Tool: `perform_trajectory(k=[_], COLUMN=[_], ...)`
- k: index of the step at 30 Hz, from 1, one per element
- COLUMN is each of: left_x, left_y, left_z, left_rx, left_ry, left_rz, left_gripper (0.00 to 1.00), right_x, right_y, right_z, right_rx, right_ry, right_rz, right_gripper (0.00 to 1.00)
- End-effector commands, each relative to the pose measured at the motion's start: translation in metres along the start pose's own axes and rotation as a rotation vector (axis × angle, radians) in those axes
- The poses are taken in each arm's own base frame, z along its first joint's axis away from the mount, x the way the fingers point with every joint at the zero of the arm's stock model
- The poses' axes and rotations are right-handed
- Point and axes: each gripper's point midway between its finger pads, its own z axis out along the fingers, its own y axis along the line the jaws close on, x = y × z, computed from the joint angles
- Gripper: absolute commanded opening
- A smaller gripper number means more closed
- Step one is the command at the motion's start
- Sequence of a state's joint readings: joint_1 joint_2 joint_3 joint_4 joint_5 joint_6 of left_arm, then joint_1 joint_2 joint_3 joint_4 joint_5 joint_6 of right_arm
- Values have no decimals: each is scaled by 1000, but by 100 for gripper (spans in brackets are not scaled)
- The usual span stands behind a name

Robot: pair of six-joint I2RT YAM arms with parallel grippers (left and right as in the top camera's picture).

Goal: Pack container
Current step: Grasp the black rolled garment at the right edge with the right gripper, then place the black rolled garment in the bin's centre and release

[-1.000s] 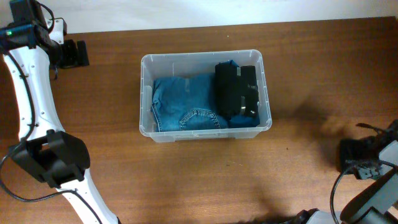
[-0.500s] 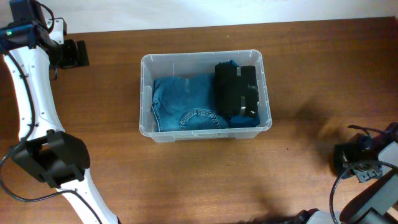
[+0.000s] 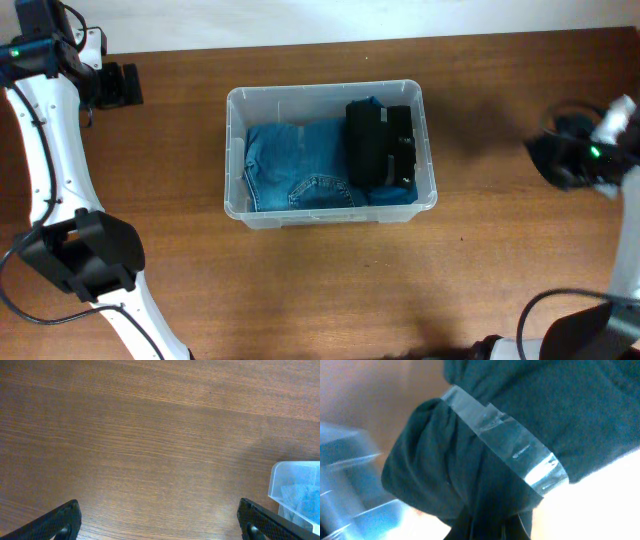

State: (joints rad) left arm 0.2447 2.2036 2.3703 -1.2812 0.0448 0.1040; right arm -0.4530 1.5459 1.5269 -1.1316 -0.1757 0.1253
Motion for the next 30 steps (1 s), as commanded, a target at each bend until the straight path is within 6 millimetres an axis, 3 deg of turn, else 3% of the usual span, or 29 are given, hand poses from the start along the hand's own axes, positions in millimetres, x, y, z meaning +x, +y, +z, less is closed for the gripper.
perform_trajectory(k=[1, 2, 3, 8, 11, 15, 23, 30], left_x=[1, 1, 1, 1, 2, 1, 2, 2], left_y=[2, 2, 2, 2, 2, 1, 0, 0], left_z=[6, 6, 6, 6, 6, 6, 7, 7], left_rx=[9, 9, 9, 9, 10, 11, 20, 20], left_ry=[9, 9, 9, 9, 10, 10, 11, 11], left_rz=[-5, -5, -5, -6, -5, -6, -6, -6], left_gripper=[99, 99, 99, 99, 99, 99, 99, 99], right_x=[-11, -9, -5, 30, 58, 91, 136, 170], right_y=[85, 101, 131, 221, 258, 291, 328, 345], right_z=[-38, -43, -52, -75, -72, -47, 19, 42], right_rx=[-128, -151, -195, -348, -393, -356, -311, -306], right_ry=[-97, -108, -128, -155, -123, -66, 78, 135], right_rz=[-245, -284, -348, -529, -599, -647, -650, -722], right_gripper=[4, 4, 4, 4, 4, 4, 4, 4])
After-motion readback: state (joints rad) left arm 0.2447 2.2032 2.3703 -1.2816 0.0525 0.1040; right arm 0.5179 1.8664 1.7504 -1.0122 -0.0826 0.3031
